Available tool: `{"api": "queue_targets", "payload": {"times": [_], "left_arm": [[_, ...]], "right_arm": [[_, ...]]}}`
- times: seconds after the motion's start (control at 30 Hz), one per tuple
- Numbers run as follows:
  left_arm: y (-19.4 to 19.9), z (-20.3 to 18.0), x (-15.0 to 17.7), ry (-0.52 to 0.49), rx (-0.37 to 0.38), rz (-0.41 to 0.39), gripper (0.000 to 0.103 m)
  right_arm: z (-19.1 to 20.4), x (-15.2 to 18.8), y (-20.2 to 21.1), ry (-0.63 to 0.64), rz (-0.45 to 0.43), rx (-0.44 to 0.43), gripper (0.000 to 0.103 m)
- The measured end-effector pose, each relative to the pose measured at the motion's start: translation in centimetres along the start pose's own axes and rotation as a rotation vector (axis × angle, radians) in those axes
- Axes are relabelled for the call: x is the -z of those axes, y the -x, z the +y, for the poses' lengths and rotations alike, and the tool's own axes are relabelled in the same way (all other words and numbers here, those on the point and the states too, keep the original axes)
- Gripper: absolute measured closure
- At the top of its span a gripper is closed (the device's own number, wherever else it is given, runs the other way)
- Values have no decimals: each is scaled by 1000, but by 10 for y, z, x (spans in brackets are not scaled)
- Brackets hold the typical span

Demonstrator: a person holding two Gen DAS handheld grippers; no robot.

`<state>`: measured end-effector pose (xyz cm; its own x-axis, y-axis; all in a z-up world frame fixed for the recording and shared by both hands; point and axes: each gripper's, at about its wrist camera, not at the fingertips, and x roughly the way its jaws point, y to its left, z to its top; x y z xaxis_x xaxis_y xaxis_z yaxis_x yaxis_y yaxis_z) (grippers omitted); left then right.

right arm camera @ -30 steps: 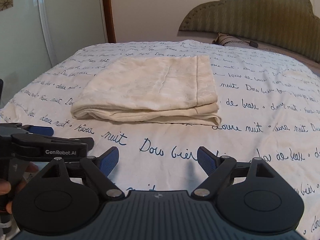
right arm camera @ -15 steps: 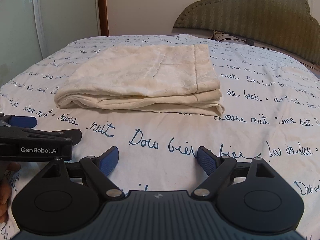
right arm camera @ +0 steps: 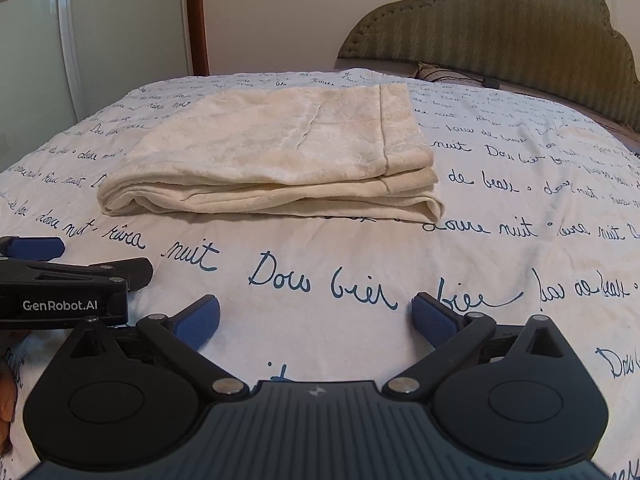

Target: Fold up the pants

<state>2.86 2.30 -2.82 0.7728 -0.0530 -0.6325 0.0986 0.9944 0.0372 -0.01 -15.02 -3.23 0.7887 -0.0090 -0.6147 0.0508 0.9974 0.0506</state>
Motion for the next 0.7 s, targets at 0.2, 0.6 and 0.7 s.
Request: {"api": "queue_targets", "payload": {"times": [0.2, 0.6, 0.7], "left_arm": [[1, 0, 0, 3, -5, -3, 0], [1, -2, 0, -6, -26, -3, 0], [1, -2, 0, -5, -26, -3, 0]], "right_arm": [[1, -2, 0, 6, 3, 11, 0], [-4, -2, -4, -13, 1, -26, 0], [-4, -2, -5, -14, 1, -26, 0]]}}
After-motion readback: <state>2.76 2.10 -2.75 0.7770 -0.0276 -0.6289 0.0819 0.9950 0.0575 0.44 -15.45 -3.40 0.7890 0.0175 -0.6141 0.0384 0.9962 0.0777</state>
